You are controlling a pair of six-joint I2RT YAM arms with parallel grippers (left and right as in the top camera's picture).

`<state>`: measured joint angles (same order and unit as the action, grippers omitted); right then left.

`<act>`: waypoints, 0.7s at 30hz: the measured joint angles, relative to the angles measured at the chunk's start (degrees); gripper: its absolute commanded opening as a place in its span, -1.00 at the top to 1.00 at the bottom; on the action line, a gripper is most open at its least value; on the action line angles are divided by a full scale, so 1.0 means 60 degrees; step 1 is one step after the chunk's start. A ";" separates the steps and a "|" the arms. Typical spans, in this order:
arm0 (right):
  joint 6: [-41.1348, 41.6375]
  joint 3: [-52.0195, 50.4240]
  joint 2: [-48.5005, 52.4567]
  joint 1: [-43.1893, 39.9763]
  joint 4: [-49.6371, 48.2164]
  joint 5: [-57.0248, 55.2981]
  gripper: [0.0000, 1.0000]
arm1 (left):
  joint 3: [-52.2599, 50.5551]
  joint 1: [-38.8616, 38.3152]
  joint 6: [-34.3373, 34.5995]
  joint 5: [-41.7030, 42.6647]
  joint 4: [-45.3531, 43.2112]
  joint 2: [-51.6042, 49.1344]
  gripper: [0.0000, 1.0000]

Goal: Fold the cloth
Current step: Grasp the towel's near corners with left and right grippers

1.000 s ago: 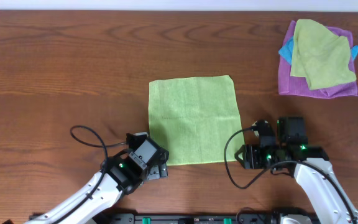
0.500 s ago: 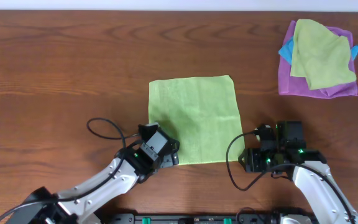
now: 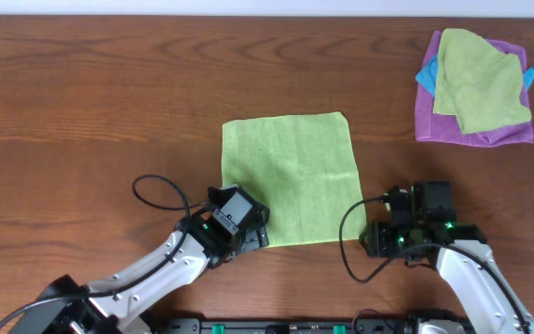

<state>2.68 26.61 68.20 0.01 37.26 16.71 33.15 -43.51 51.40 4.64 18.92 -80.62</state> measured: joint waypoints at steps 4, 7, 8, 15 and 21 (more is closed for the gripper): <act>0.0364 -0.0004 0.0000 -0.0011 0.0055 -0.0412 -0.41 | 0.0025 0.0004 -0.0011 0.0120 0.0127 0.0007 -0.67; 0.0557 -0.0004 0.0036 -0.0011 -0.0262 -0.0550 -0.42 | 0.0025 0.0004 -0.0029 0.0124 0.0124 0.0007 -0.66; 0.0583 -0.0007 0.0073 -0.0011 -0.0415 -0.0506 -0.38 | 0.0025 0.0004 -0.0025 0.0127 0.0124 0.0007 -0.67; 0.0754 0.0015 0.0550 -0.0011 -0.1064 0.0036 -0.31 | 0.0025 0.0004 -0.0029 0.0127 0.0124 0.0007 -0.67; 0.0863 0.0277 0.1257 0.0244 -0.1741 0.0576 -0.22 | 0.0025 0.0004 -0.0029 0.0131 0.0124 0.0007 -0.68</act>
<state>7.86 28.27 75.75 1.48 26.81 20.16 33.30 -43.48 51.22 5.43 19.66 -80.58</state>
